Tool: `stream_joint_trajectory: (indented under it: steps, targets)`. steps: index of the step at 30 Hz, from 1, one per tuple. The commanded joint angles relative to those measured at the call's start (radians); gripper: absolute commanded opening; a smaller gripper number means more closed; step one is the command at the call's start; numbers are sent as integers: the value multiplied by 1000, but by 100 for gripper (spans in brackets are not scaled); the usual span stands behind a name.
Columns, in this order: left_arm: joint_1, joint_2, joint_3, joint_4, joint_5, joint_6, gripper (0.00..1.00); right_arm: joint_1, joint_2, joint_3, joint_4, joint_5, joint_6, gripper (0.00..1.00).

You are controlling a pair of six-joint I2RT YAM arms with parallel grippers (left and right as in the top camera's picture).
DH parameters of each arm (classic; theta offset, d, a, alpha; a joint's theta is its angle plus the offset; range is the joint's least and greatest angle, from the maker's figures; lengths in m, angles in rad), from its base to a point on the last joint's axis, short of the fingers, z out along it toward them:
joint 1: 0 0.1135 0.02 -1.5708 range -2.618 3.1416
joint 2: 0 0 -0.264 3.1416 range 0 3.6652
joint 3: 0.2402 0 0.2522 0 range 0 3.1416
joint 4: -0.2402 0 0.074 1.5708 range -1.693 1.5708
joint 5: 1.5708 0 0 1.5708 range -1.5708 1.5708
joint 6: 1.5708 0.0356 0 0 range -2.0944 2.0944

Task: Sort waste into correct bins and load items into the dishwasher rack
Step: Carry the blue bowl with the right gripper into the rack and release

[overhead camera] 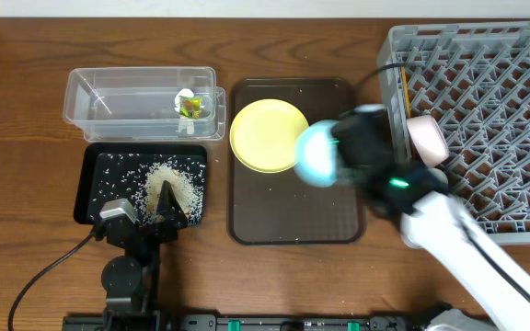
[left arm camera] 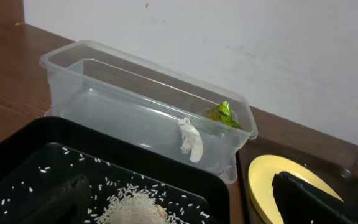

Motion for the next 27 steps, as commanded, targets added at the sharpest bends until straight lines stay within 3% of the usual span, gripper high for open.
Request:
stream_joint_trajectory:
  steps: [1,5,12,15,19,27]
  targets:
    - [5,-6,-31,-19,-2,-4,95,-101,-119,5,-1,448,-91,1]
    - [5,-6,-31,-19,-2,-4,95,-248,-172,5,42,682,-164,1]
    - [5,-6,-31,-19,-2,-4,96,-474,-113,5,106,729,-203,1]
    - [5,-6,-31,-19,-2,-4,95,-539,-51,5,178,736,-294,1]
    - [5,-6,-31,-19,-2,-4,95,-587,38,5,265,719,-420,1]
    - [5,-6,-31,-19,-2,-4,96,-583,198,5,268,692,-468,1]
